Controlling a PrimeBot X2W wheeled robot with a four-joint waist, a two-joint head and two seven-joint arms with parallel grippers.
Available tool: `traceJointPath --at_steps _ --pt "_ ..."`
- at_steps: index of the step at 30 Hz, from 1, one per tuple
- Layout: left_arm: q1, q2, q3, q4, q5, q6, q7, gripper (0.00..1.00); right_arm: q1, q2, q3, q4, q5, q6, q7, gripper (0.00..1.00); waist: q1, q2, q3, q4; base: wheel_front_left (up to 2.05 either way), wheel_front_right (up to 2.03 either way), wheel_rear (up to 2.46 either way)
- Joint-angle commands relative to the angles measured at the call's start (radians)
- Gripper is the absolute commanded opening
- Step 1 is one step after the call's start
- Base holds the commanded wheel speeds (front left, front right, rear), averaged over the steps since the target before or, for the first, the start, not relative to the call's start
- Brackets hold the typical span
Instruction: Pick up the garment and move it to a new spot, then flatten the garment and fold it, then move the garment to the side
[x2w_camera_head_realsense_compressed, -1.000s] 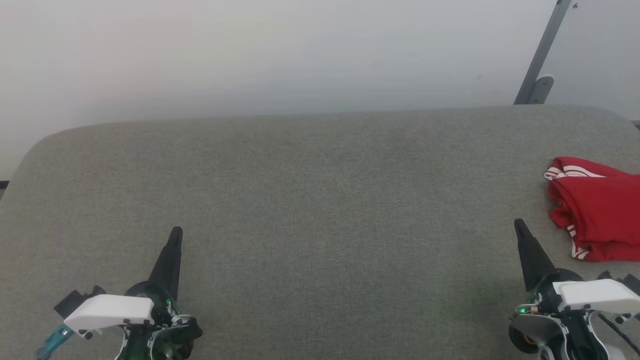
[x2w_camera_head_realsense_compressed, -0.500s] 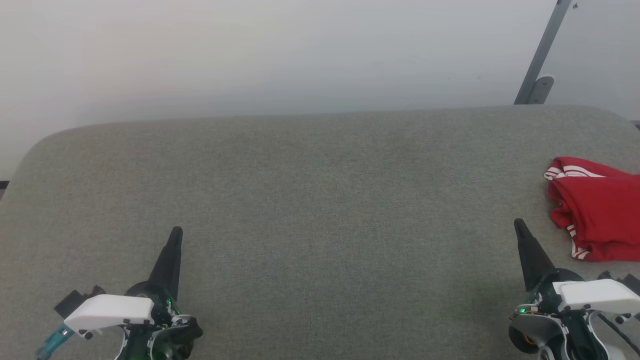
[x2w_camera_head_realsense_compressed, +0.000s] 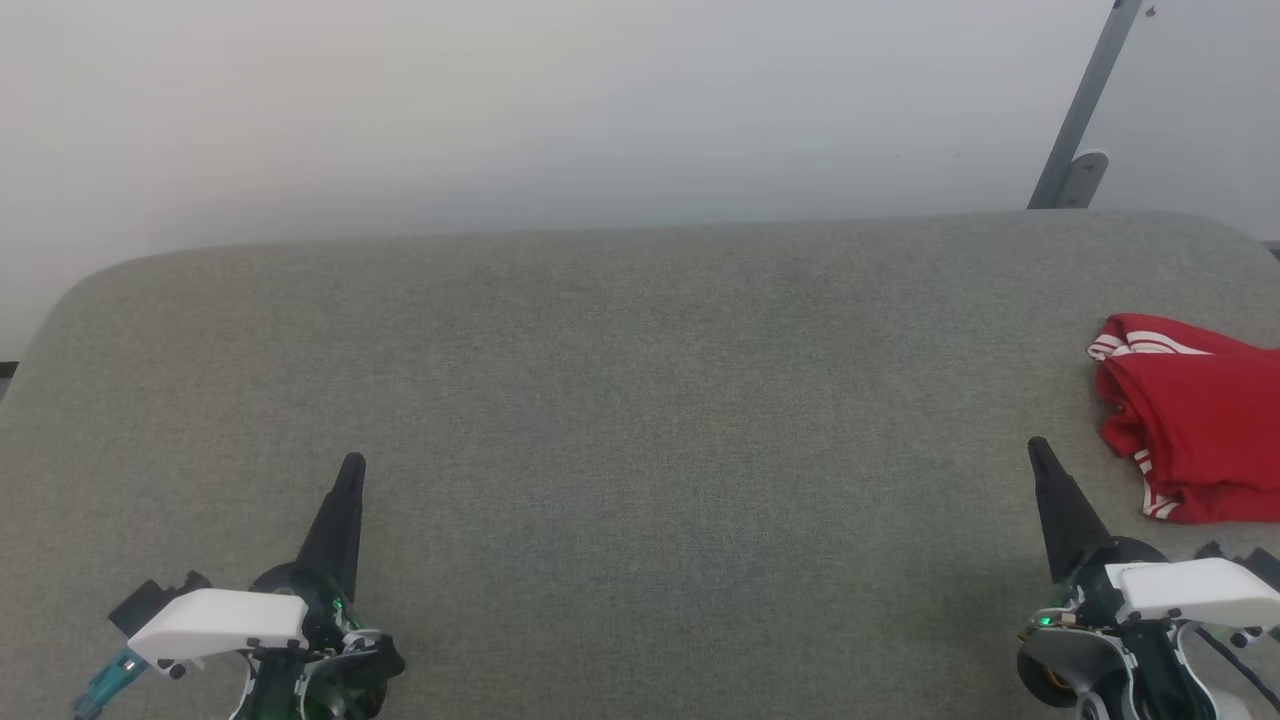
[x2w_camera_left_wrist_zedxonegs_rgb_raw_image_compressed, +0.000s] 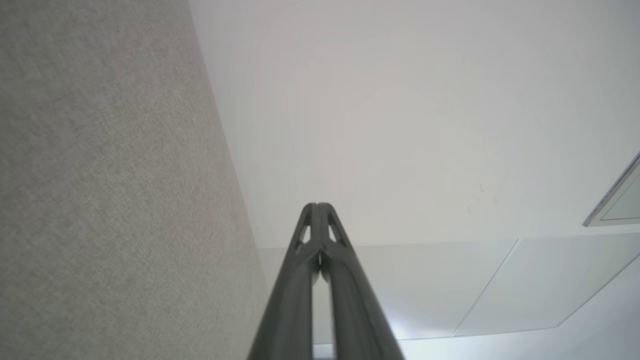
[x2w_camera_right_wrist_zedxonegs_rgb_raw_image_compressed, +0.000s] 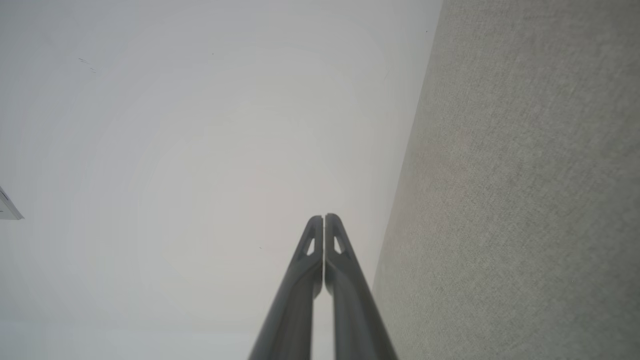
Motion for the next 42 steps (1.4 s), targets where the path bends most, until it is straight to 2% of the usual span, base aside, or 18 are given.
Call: traceJointPath --at_steps 1,42 --pt "-0.01 -0.003 0.003 -0.001 -0.004 -0.005 0.003 0.0 -0.005 0.003 -0.001 -0.004 0.005 0.0 0.002 0.0 0.0 0.0 0.0 0.0 0.0 0.0 0.0" --pt "-0.01 -0.003 0.003 -0.001 -0.004 -0.005 0.003 0.0 -0.005 0.003 -0.001 -0.004 0.005 0.0 0.002 0.0 0.0 0.0 0.0 0.0 0.0 0.0 0.0"
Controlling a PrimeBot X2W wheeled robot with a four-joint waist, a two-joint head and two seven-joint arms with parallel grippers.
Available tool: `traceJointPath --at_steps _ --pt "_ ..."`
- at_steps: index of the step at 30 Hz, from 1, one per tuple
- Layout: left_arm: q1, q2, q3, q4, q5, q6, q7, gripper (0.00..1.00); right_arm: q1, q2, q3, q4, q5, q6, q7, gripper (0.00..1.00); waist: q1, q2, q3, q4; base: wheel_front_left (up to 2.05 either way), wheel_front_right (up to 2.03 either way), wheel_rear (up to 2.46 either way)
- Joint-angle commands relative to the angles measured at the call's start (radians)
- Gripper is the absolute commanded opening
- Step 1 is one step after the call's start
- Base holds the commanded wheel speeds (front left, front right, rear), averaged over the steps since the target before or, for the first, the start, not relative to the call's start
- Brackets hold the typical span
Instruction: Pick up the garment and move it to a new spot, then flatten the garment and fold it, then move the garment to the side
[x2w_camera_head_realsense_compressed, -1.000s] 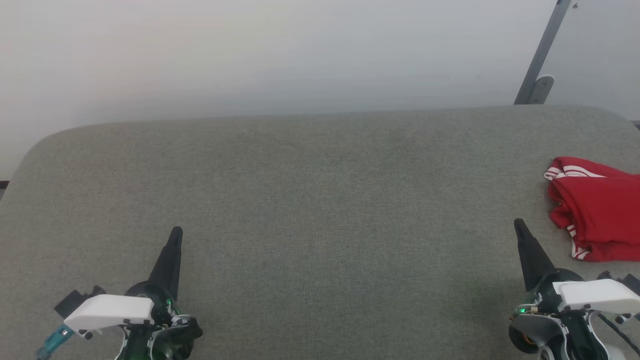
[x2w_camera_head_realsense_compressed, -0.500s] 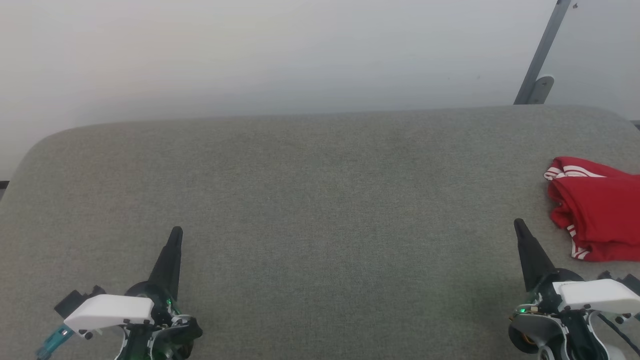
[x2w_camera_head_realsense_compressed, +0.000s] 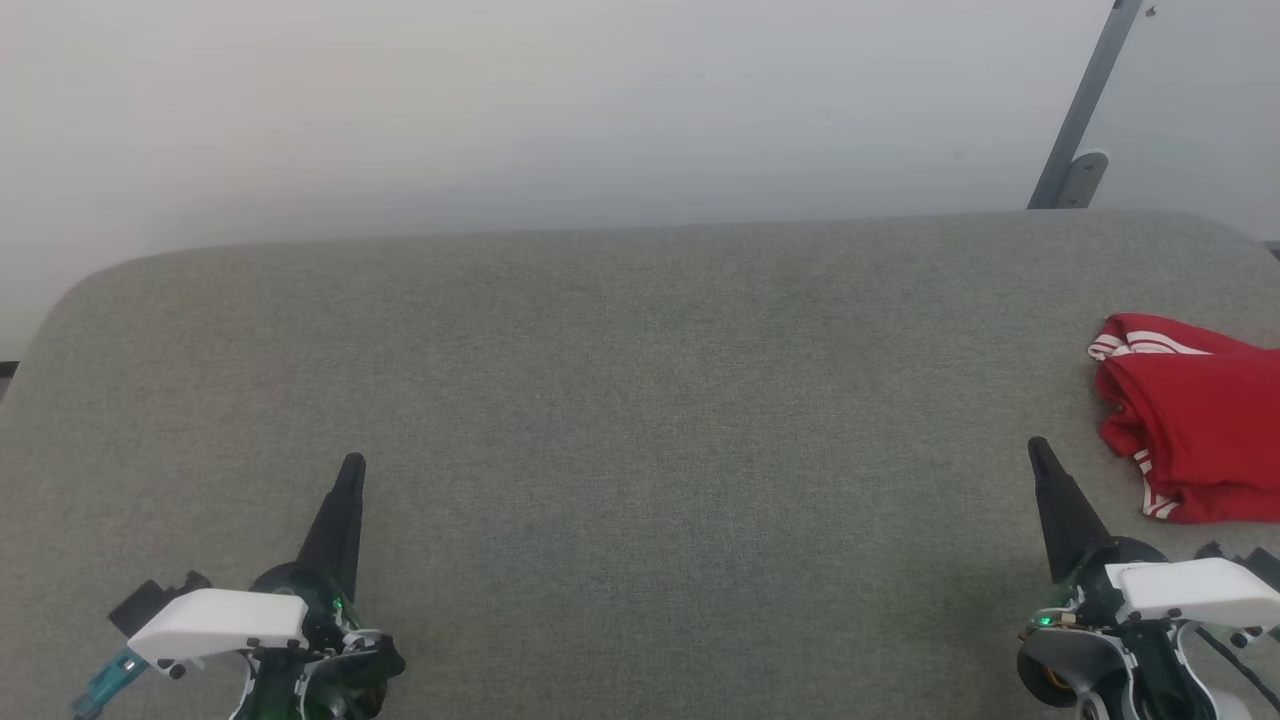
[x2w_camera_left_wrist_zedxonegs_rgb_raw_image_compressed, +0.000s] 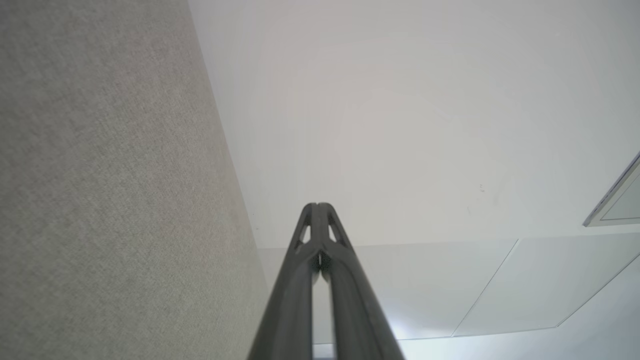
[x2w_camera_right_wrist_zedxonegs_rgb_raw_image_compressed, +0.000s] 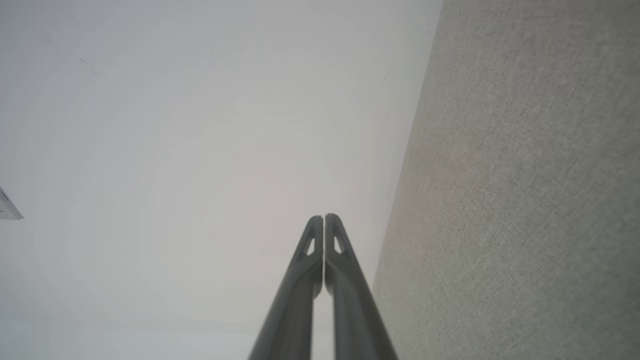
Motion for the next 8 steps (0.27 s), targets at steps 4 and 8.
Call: traceJointPath --at_steps 4,8 --pt "-0.01 -0.003 0.003 -0.001 -0.004 -0.005 0.003 0.0 -0.005 0.003 -0.001 -0.004 0.005 0.0 0.002 0.0 0.0 0.0 0.0 0.0 0.0 0.0 0.0" --pt "-0.01 -0.003 0.003 -0.001 -0.004 -0.005 0.003 0.0 -0.005 0.003 -0.001 -0.004 0.005 0.0 0.002 0.0 0.0 0.0 0.0 0.0 0.0 0.0 0.0"
